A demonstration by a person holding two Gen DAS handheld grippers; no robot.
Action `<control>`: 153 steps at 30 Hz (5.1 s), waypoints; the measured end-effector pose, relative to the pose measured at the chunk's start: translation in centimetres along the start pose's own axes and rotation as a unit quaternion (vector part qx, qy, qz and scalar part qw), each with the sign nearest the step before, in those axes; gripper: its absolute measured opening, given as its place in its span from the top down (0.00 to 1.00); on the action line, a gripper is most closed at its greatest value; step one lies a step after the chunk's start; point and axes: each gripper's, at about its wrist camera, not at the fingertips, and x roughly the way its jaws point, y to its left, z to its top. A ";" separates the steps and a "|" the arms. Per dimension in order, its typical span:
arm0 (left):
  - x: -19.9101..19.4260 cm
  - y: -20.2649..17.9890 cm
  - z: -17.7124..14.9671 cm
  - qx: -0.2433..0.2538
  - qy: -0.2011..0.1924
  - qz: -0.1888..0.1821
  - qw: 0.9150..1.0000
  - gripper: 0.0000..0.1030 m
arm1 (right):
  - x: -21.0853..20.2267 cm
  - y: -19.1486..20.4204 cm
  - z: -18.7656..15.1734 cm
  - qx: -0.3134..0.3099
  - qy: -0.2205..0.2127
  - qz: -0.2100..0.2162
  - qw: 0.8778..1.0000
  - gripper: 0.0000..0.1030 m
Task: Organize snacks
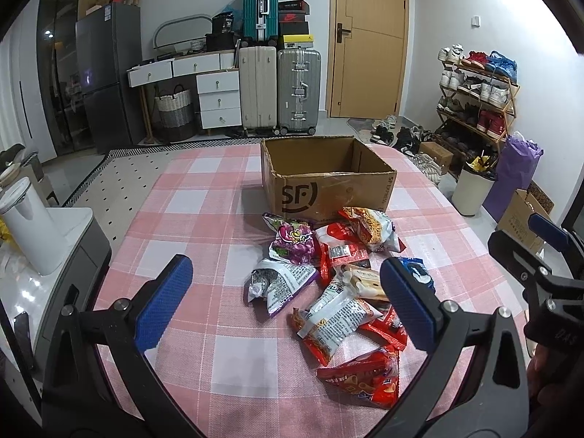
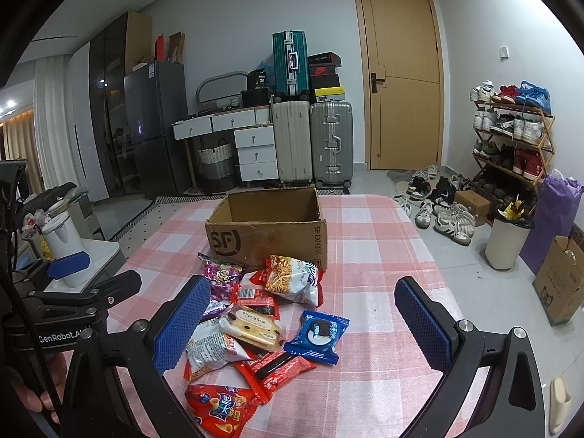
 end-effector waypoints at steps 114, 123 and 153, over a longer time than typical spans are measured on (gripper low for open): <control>8.6 2.2 -4.5 -0.005 0.112 -0.066 0.992 0.01 | 5.6 -2.1 -11.4 0.034 0.144 0.218 0.965 0.45; 10.3 0.2 -4.5 0.024 0.121 -0.082 0.989 0.01 | 4.7 -4.3 -10.7 0.049 0.122 0.211 0.969 0.45; 15.9 -4.7 -5.9 0.150 0.200 -0.145 0.957 0.23 | 3.7 -7.1 -11.5 0.081 0.117 0.194 0.971 0.45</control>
